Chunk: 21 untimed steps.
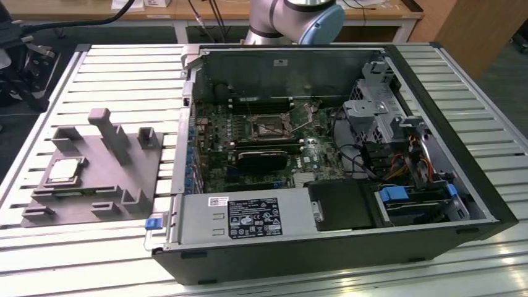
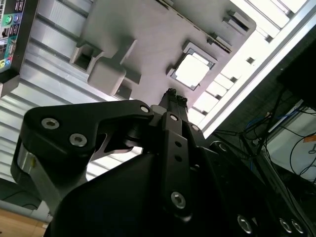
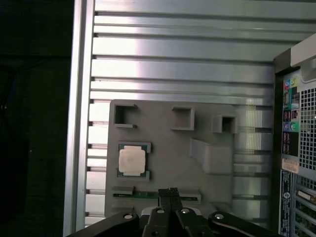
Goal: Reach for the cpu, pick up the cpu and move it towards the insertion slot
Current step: 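Pick up the cpu and move it towards the insertion slot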
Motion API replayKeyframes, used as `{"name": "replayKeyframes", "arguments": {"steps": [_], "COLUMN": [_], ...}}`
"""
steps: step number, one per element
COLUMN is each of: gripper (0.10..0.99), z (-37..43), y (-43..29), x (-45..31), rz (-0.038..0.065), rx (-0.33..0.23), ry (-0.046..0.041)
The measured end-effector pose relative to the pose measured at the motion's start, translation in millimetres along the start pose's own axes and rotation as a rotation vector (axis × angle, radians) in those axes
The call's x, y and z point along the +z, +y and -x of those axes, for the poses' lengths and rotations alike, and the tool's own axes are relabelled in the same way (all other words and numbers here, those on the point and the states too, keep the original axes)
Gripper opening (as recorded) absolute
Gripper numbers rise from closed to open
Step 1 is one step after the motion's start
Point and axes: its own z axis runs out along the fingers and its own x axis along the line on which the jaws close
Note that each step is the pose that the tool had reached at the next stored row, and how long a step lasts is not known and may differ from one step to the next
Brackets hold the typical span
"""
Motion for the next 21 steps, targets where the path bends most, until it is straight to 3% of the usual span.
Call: {"name": "replayKeyframes", "arguments": {"steps": [21], "gripper": [0.106], "z": [-11.2], "y": [-0.8], "x": [24.8], "rz": [0.000], "rx": [0.000], "ry": [0.0000]}}
